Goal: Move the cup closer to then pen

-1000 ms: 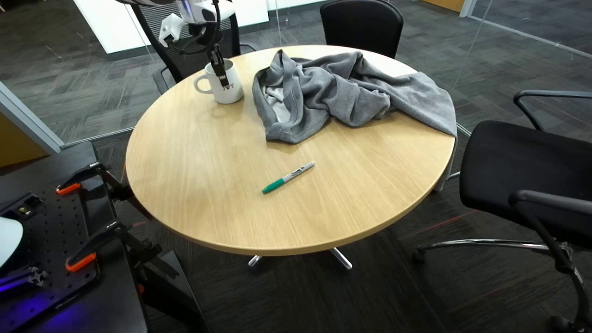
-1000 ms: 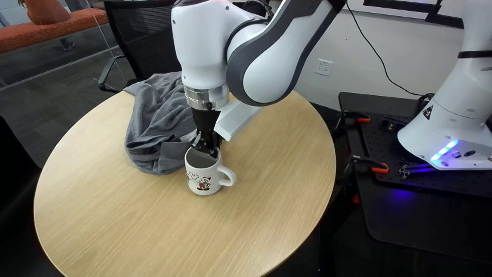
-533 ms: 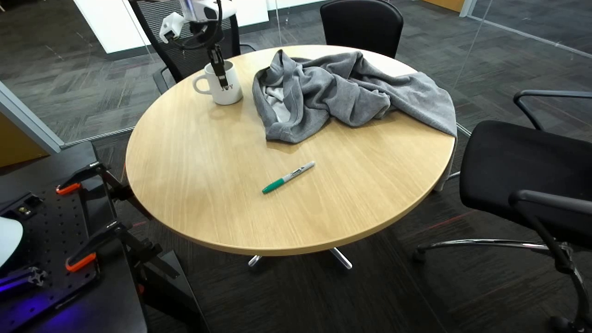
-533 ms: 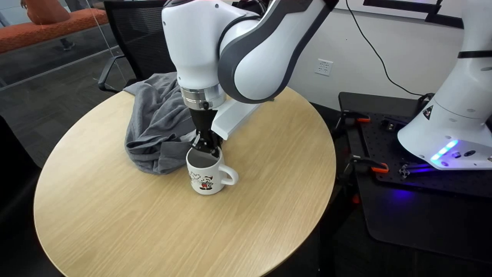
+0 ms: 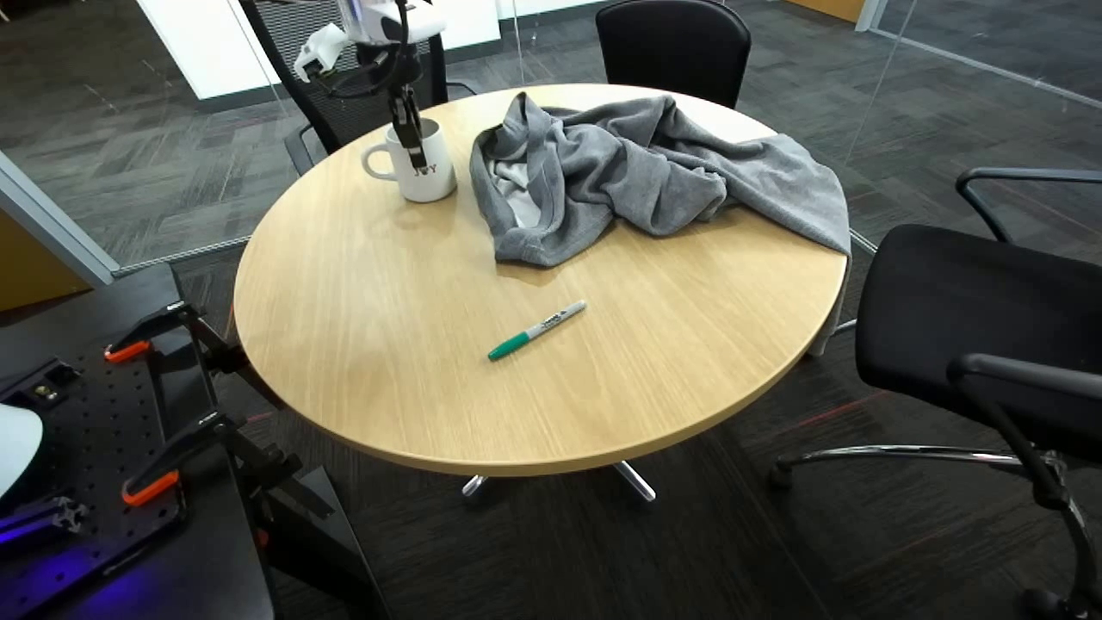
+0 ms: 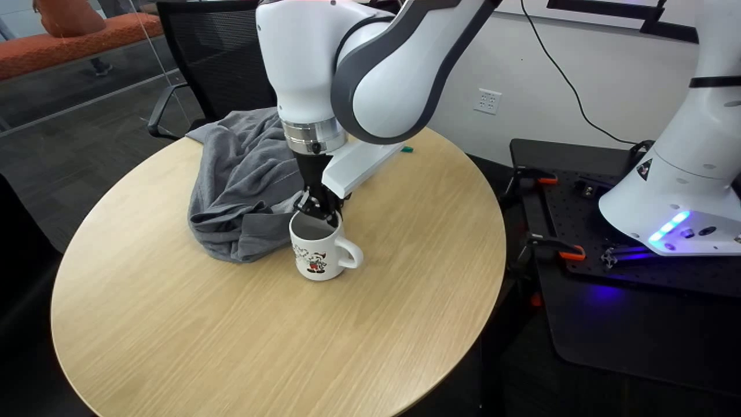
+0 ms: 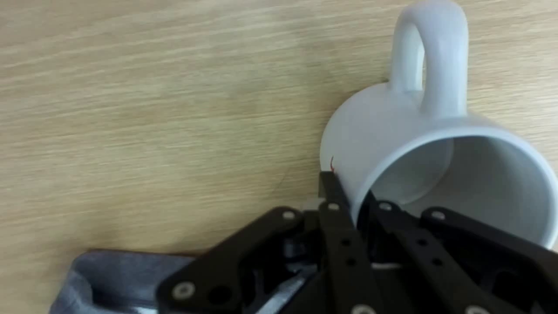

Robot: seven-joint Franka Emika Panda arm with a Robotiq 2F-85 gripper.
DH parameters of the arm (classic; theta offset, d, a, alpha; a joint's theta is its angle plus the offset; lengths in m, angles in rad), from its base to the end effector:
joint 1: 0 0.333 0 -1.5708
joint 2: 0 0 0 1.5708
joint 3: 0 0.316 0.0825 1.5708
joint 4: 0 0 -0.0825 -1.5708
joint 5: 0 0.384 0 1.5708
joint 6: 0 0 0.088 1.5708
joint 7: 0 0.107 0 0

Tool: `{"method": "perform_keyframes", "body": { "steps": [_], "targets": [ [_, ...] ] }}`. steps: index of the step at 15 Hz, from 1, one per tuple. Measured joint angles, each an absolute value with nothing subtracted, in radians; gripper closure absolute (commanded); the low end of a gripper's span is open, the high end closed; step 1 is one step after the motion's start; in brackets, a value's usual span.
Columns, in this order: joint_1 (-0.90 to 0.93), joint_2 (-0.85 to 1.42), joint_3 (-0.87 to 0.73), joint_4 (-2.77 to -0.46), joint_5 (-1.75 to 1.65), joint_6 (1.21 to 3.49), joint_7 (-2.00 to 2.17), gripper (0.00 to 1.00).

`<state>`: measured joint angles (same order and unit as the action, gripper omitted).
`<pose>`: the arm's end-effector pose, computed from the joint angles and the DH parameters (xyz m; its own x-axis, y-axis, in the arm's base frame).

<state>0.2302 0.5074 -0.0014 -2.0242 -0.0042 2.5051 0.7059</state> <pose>0.5828 0.1358 0.1923 0.8897 -0.4561 -0.0182 -0.4558 -0.8899 0.0195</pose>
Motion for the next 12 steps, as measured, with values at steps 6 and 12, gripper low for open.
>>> {"method": "perform_keyframes", "body": {
  "steps": [6,12],
  "targets": [
    [0.223,0.452,-0.046,-2.111,0.017,2.507,0.769,0.98],
    [0.202,0.376,-0.084,-2.234,0.017,2.528,0.861,0.98]
  ]
}}
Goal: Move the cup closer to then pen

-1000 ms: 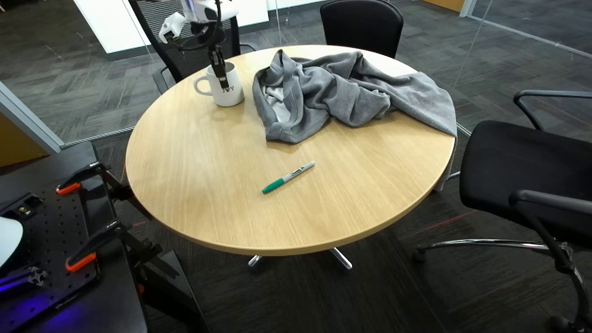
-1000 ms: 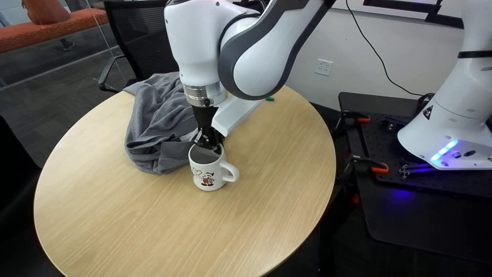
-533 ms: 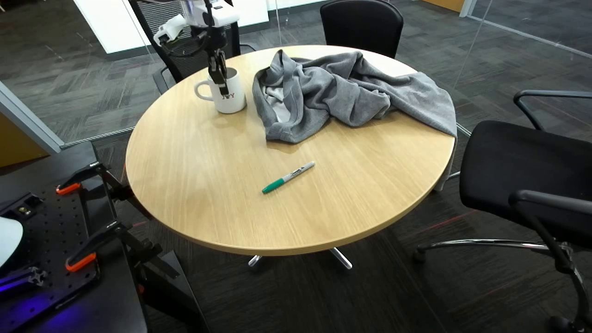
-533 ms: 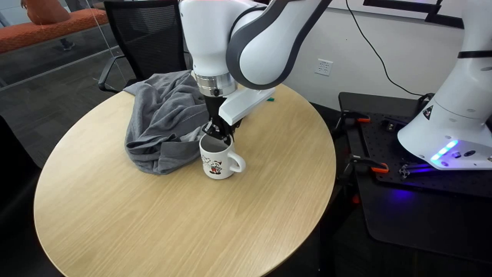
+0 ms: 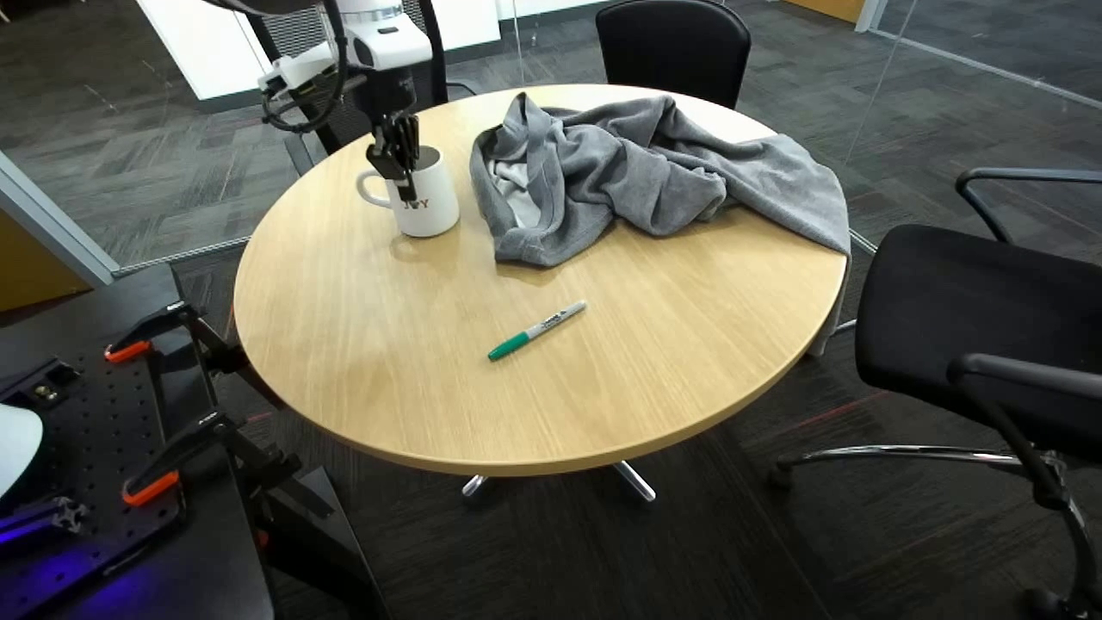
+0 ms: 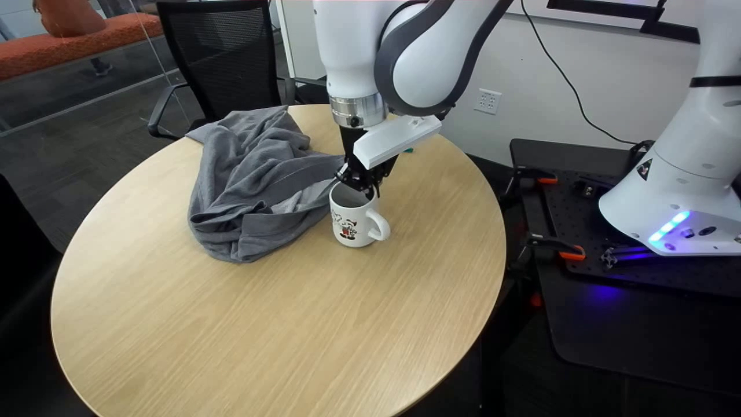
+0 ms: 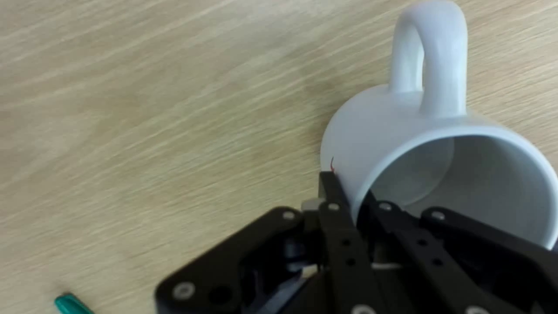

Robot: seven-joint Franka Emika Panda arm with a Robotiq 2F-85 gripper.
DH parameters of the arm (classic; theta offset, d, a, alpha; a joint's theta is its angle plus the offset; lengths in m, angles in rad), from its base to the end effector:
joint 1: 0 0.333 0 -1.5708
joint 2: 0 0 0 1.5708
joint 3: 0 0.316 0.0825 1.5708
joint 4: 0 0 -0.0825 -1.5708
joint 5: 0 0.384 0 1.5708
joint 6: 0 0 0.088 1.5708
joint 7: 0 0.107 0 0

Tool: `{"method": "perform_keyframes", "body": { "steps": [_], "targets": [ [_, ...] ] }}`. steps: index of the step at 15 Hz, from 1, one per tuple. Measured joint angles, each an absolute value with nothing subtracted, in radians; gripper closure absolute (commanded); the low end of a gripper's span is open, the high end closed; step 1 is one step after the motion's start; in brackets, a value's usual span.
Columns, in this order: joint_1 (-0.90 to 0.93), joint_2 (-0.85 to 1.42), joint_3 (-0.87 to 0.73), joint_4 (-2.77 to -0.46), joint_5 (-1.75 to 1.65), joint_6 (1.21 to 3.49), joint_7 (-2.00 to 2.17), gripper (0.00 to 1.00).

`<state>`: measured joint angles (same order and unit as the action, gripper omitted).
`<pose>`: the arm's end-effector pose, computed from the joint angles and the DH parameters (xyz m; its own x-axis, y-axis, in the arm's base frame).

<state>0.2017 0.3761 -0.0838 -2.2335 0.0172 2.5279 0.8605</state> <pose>0.5343 0.0620 0.1944 0.7286 -0.6840 -0.0355 -0.6805 -0.7289 0.0750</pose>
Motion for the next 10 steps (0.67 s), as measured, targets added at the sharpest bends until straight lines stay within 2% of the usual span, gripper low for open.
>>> {"method": "perform_keyframes", "body": {
  "steps": [10],
  "targets": [
    [0.142,0.278,-0.142,-2.400,0.013,2.589,0.998,0.98]
  ]
}}
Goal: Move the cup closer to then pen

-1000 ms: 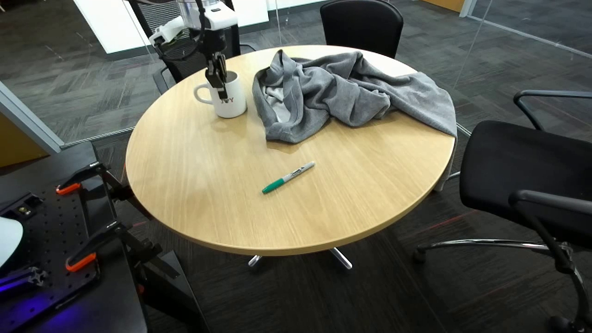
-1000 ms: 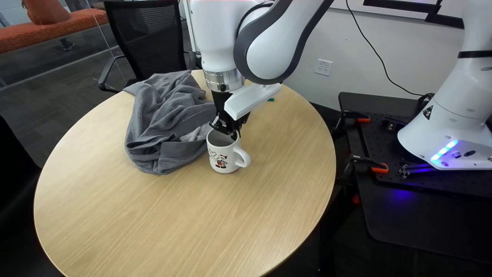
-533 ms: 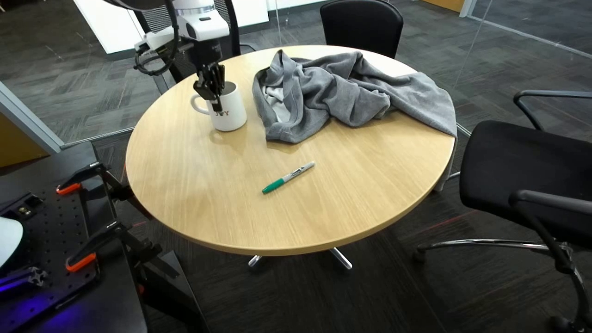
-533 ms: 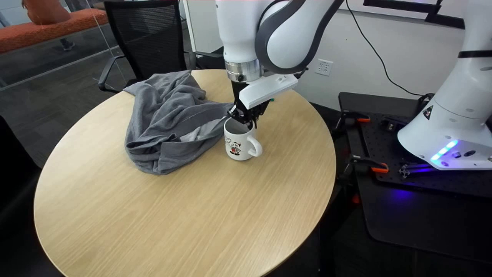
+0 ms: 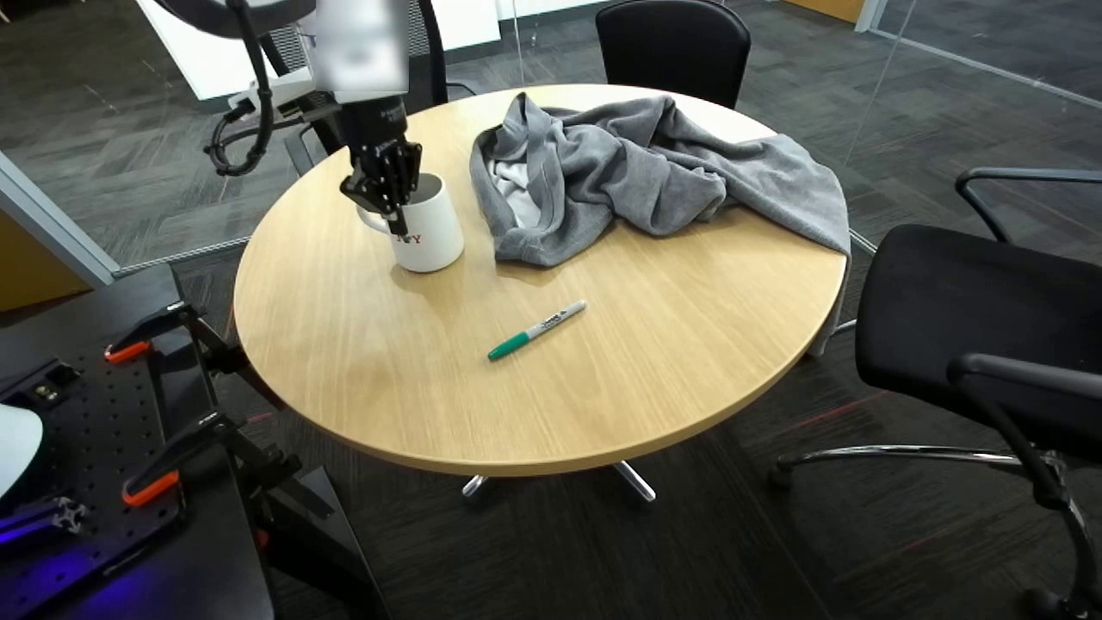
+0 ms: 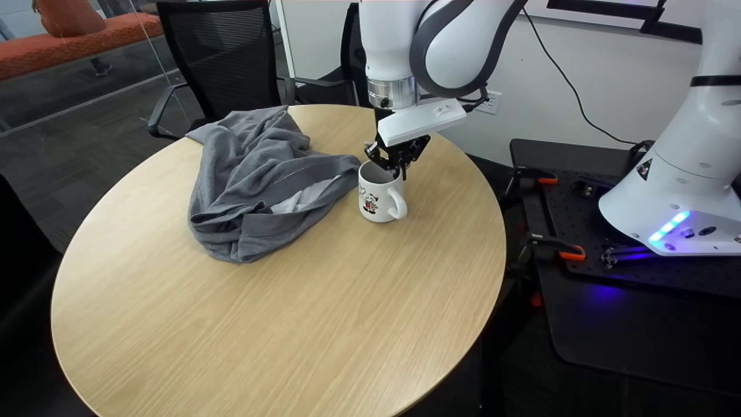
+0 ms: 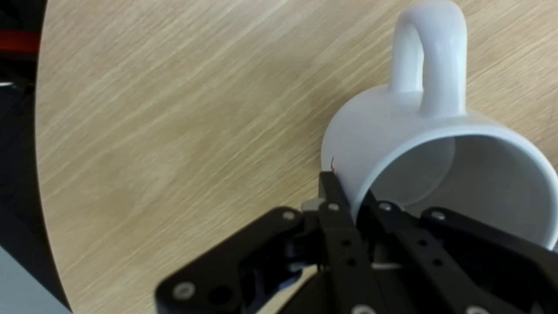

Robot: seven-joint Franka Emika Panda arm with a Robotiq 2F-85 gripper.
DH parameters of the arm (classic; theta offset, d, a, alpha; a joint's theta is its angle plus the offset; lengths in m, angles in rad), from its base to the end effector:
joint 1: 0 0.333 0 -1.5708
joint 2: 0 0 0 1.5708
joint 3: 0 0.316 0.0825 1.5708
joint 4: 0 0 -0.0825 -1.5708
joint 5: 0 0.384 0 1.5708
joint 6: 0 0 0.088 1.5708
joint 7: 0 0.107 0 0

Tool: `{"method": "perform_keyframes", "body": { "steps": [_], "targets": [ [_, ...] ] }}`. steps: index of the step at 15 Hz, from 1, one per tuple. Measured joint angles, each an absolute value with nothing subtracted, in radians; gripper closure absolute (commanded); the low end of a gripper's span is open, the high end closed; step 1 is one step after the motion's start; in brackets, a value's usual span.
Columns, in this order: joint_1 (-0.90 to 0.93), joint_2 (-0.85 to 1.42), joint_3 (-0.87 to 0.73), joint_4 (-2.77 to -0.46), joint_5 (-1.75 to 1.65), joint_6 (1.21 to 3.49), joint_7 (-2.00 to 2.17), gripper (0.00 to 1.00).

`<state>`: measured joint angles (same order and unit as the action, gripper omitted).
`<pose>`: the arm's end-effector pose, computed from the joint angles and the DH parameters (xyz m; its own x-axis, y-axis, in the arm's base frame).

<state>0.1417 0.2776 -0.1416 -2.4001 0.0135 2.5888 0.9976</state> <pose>0.4901 -0.0029 0.1948 0.5347 -0.8448 -0.0191 -0.8406 -0.5341 0.0897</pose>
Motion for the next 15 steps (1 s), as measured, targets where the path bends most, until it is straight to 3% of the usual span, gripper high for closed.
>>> {"method": "perform_keyframes", "body": {
  "steps": [12,14,15],
  "targets": [
    [0.114,0.231,-0.184,-2.490,-0.087,2.665,1.208,0.98],
    [0.114,0.226,-0.184,-2.497,-0.115,2.671,1.244,0.91],
    [0.114,0.223,-0.184,-2.501,-0.126,2.675,1.259,0.82]
  ]
}}
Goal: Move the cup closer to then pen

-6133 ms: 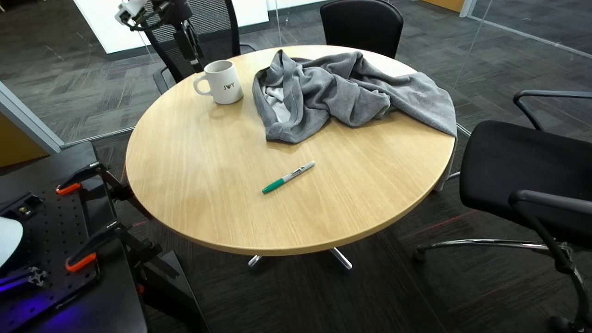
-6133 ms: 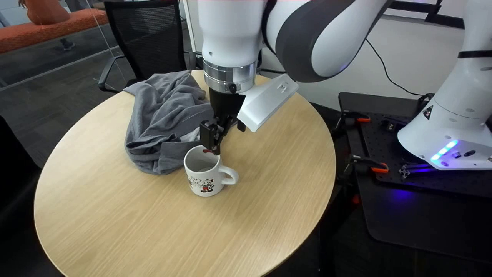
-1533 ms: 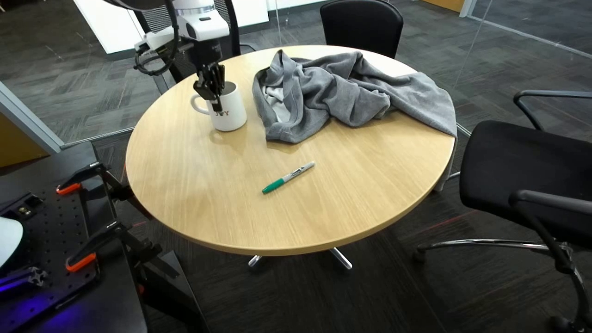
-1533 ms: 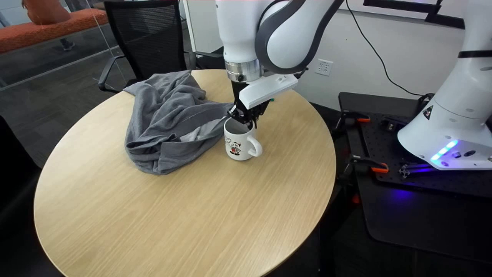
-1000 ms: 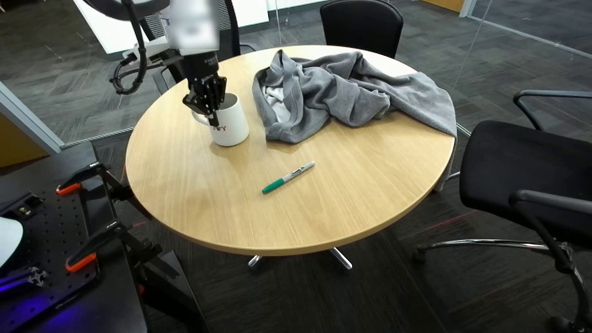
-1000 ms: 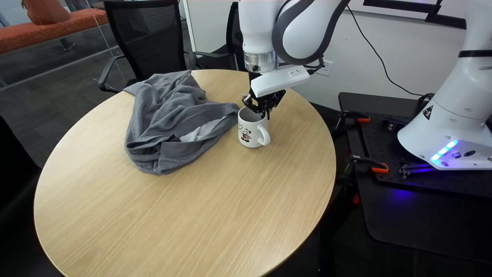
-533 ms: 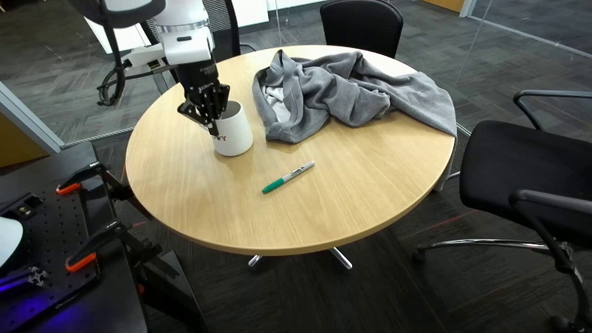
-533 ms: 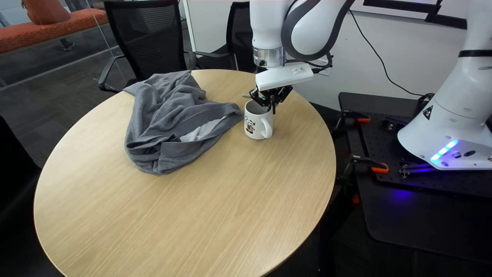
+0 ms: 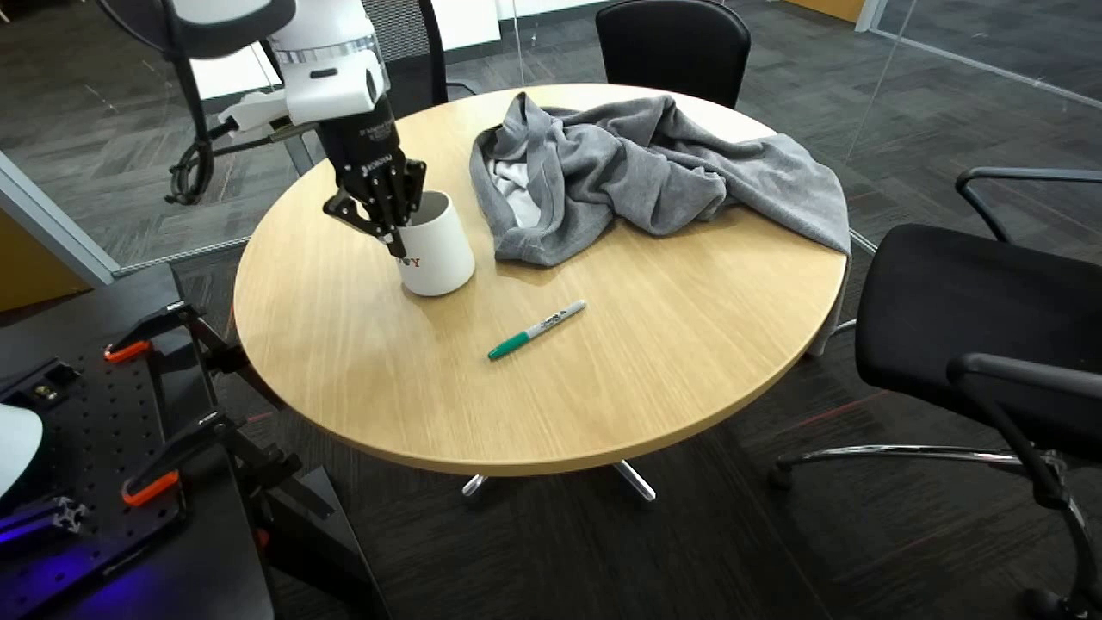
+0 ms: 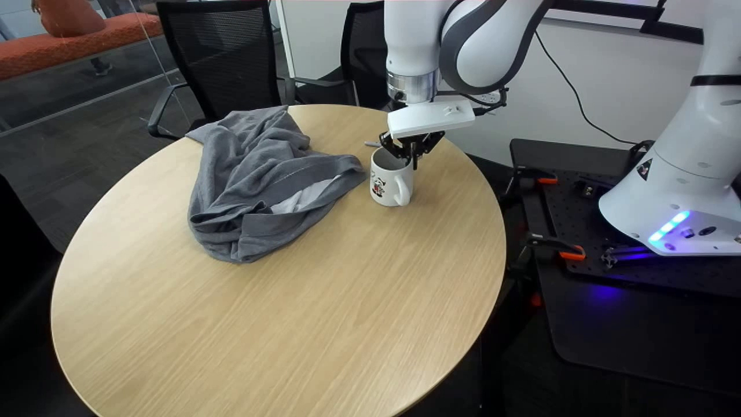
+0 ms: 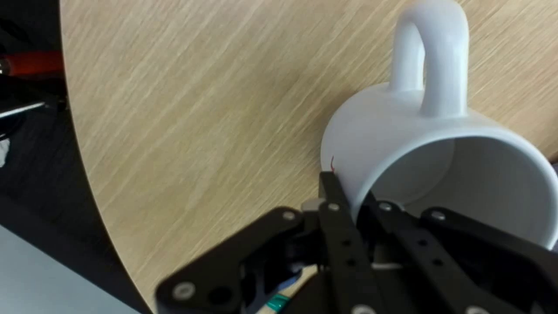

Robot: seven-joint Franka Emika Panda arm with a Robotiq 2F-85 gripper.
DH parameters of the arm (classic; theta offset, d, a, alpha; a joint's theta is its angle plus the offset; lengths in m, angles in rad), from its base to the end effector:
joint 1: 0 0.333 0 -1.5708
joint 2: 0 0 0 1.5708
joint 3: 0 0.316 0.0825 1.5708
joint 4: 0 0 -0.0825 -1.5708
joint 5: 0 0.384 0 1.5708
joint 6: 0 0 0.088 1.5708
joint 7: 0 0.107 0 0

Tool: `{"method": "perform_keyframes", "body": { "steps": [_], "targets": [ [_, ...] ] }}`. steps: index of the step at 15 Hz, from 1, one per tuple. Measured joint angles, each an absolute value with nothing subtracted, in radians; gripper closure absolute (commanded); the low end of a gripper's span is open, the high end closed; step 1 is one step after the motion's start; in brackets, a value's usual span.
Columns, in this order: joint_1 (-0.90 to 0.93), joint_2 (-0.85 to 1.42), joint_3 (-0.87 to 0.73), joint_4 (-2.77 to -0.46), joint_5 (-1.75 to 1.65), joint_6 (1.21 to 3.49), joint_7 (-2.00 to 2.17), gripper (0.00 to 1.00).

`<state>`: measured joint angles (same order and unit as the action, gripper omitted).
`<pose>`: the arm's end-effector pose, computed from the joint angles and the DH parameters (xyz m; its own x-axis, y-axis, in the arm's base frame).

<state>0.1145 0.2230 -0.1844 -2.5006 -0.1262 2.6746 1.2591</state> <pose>0.4634 -0.0321 0.1959 0.3534 -0.9327 0.0711 -0.9342 -0.3480 0.0783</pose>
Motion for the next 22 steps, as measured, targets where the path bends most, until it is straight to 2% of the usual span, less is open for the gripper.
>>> {"method": "perform_keyframes", "body": {
  "steps": [1,3,5,6,8,12,14,22],
  "targets": [
    [0.114,0.221,-0.184,-2.504,-0.140,2.678,1.273,0.81],
    [0.114,0.217,-0.185,-2.512,-0.168,2.685,1.305,0.67],
    [0.114,0.210,-0.185,-2.518,-0.192,2.690,1.329,0.63],
    [0.114,0.206,-0.185,-2.521,-0.199,2.691,1.339,0.53],
    [0.114,0.194,-0.185,-2.527,-0.218,2.693,1.348,0.44],
    [0.114,0.152,-0.185,-2.546,-0.268,2.698,1.383,0.18],
    [0.114,0.121,-0.184,-2.561,-0.299,2.699,1.402,0.00],
    [0.083,-0.064,-0.106,-2.653,-0.401,2.699,1.458,0.00]
  ]
}}
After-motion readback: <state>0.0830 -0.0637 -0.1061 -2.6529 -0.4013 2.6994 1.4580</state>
